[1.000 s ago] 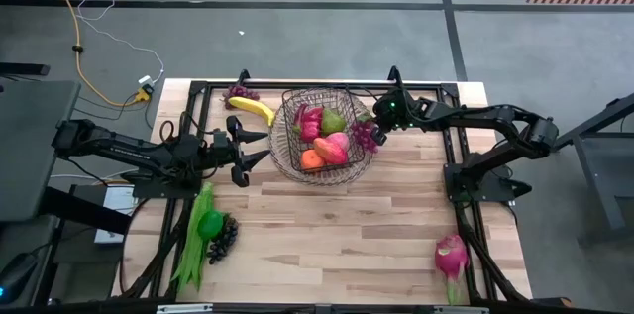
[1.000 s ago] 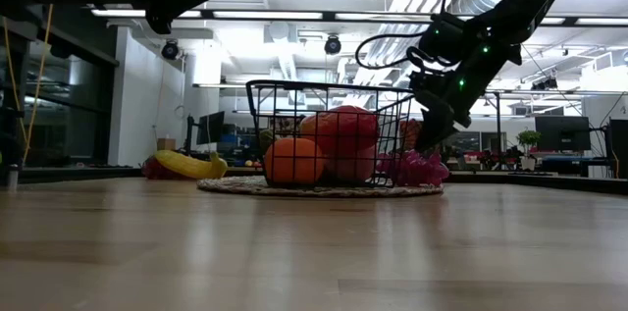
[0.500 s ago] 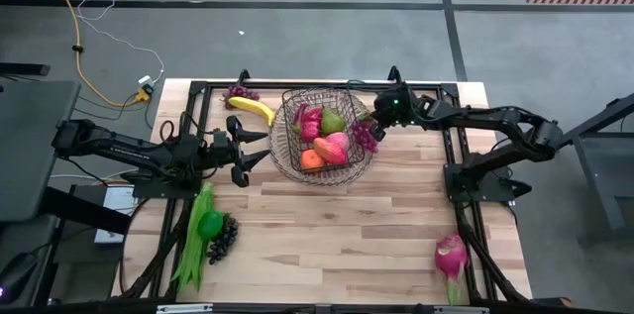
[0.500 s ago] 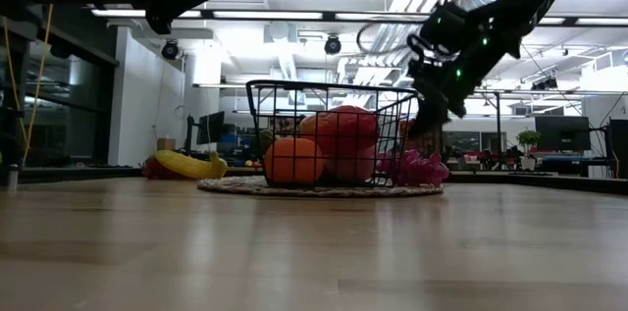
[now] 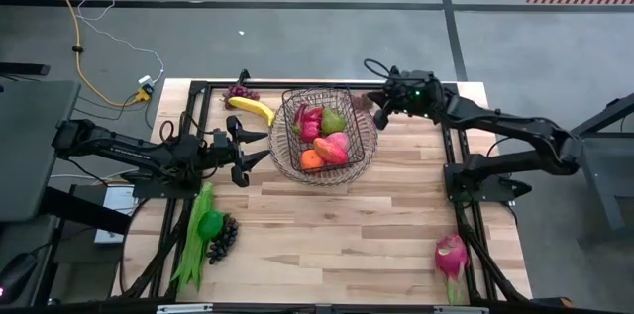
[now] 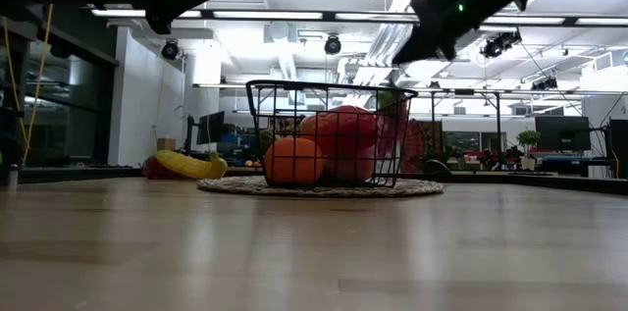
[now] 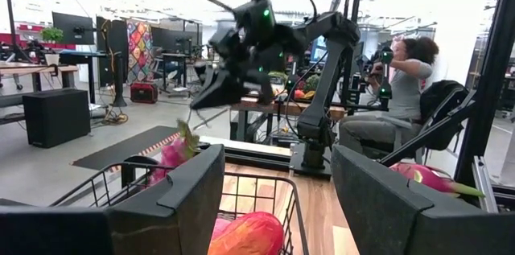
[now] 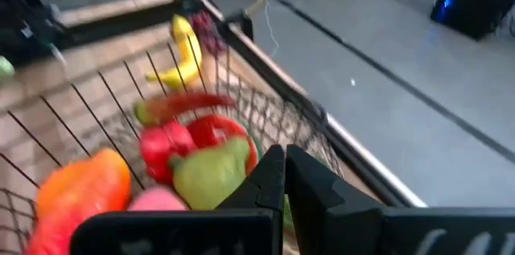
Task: Build produce basket
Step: Put the top right purple grapes into the black wire basket
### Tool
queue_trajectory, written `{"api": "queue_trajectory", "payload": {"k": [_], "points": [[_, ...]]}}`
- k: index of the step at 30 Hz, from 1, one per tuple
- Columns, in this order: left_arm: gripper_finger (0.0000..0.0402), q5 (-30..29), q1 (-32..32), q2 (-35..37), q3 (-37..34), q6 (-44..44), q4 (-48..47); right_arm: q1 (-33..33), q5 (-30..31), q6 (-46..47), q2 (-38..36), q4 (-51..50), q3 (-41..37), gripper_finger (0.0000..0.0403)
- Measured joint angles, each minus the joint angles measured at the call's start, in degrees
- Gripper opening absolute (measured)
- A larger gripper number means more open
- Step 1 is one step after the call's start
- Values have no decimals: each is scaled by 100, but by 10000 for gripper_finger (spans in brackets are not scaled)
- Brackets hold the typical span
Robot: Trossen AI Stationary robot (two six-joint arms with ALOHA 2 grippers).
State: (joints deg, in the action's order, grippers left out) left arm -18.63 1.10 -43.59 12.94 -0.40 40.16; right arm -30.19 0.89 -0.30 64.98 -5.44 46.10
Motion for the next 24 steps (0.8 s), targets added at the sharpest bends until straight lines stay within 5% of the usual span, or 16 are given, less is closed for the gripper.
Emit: {"api": "queue_trajectory", "payload": {"k": [16, 24], "points": [[217, 0, 0, 0, 0, 1, 2, 857, 0, -148, -9, -195, 1920, 0], [217, 0, 0, 0, 1, 2, 4, 1548, -2, -11, -5, -211, 2178, 0]]}}
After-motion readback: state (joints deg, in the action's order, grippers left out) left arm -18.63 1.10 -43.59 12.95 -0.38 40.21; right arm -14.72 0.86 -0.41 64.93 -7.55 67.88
